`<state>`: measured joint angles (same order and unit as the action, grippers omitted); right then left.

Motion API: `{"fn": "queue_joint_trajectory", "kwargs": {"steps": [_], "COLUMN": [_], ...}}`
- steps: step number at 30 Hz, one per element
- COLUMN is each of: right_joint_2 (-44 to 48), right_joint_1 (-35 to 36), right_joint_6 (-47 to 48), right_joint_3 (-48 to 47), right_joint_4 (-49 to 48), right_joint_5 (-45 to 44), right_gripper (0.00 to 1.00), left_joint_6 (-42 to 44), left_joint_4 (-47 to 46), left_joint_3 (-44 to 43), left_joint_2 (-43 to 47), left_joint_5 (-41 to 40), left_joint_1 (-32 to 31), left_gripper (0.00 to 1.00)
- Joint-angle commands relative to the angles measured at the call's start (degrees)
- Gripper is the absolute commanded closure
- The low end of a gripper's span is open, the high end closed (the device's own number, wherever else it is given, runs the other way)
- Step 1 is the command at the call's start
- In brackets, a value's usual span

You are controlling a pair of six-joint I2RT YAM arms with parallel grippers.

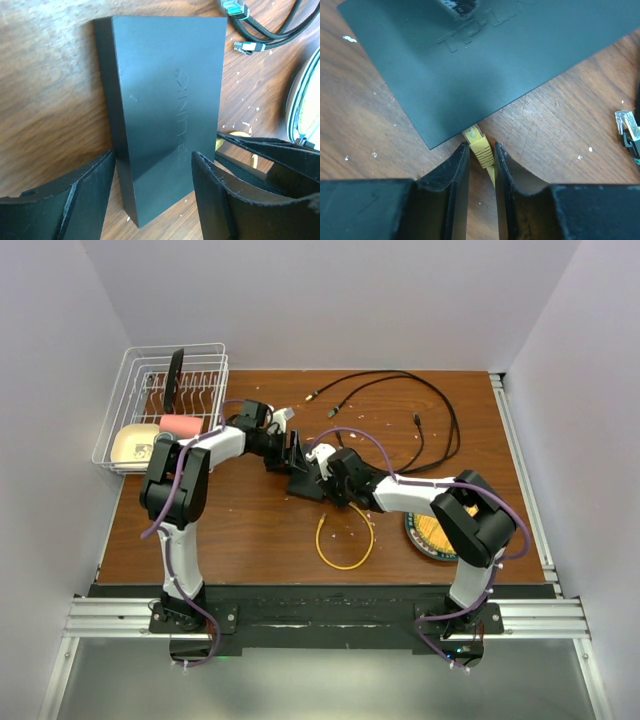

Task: Insert the plug into the switch port

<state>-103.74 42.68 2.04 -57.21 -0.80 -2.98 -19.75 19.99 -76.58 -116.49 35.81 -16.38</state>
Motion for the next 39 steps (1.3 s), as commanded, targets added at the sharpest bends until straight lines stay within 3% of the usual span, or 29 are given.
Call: {"fn": "queue_joint_trajectory", "kwargs": {"steps": [1,6,23,34,39], "right_joint_2": [0.0,-0.1,0.1,-1.6,-2.9], "right_joint_1": [-0.2,-0.1,-0.1,-0.1,-0.1], "right_joint_6": [0.8,0.4,-1.1,-1.7,-1.6], "right_joint_3": [-1.5,-2.6,-8.0,-11.8,-14.0], "right_joint_4": [-0.5,-0.5,-2.5,-7.6,-5.9], "right_joint_5": [5.2,7.3,7.7,4.4,7.7], "right_gripper": [0.89,1.00,1.00,1.00,1.00], "left_joint_6": [2.1,2.7,5.5,5.8,4.7], "left_joint_4": [1.1,1.0,4.1,5.9,3.4], "left_joint_3": [-1.7,-2.4,-1.9,3.1,7.5], "left_joint_2": [-2.2,-2.6,-3.7,-0.5,3.3], "left_joint_5": [2.8,5.4,10.2,12.4,8.6], "left_joint_1": [-0.1,-0.5,-6.4,-10.2,-9.3], "left_gripper": [0.33,0.36,0.53,0.64,0.61]}}
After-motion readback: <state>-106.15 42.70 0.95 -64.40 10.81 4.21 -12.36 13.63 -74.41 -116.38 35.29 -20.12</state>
